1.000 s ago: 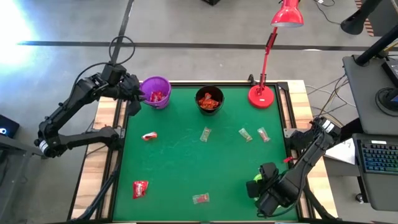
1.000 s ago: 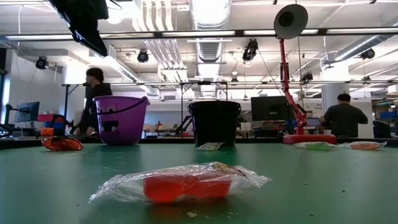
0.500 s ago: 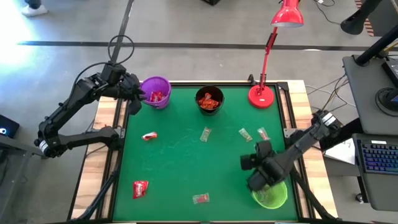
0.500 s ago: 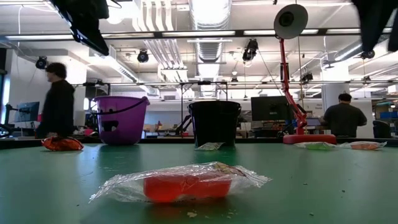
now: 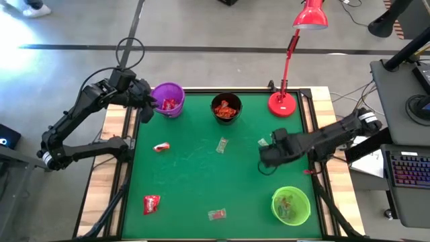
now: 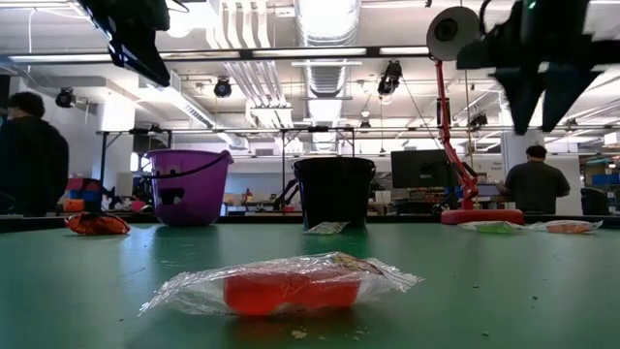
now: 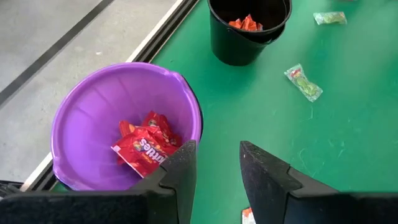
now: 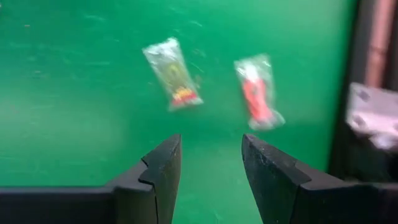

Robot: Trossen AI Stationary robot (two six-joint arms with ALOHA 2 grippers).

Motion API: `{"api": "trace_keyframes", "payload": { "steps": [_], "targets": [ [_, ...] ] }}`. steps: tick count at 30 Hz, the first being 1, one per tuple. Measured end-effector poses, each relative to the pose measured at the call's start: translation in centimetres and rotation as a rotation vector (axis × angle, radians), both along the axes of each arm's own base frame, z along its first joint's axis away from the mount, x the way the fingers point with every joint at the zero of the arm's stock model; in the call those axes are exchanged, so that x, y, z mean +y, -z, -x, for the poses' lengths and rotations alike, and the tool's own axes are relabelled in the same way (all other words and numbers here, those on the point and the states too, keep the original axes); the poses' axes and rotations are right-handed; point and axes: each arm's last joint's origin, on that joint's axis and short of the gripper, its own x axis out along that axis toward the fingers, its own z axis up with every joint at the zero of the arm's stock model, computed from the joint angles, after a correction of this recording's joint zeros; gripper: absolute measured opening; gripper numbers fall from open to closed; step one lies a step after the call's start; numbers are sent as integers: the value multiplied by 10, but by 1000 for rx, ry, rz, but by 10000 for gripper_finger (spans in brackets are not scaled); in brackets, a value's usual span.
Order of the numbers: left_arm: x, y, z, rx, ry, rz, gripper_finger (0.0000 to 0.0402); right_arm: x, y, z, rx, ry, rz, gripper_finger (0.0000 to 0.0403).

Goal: Sort candy
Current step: Put the green gummy into the green bucket

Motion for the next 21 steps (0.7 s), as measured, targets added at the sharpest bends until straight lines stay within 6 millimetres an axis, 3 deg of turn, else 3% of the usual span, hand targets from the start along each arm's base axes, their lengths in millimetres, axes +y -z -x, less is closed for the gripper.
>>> {"api": "trace_keyframes", "payload": {
  "steps": [5,12,21],
  "targets": [
    [0,0,0,-15,-32,28,105,-31,14,0,-51,-105,-25,162],
    [0,0,0,-30,-67,57,105,-65,29,5,38,-216,-74,162],
    [0,0,0,-45,-101,86,105,-84,53,-5,-101,-338,-154,162]
  ]
}}
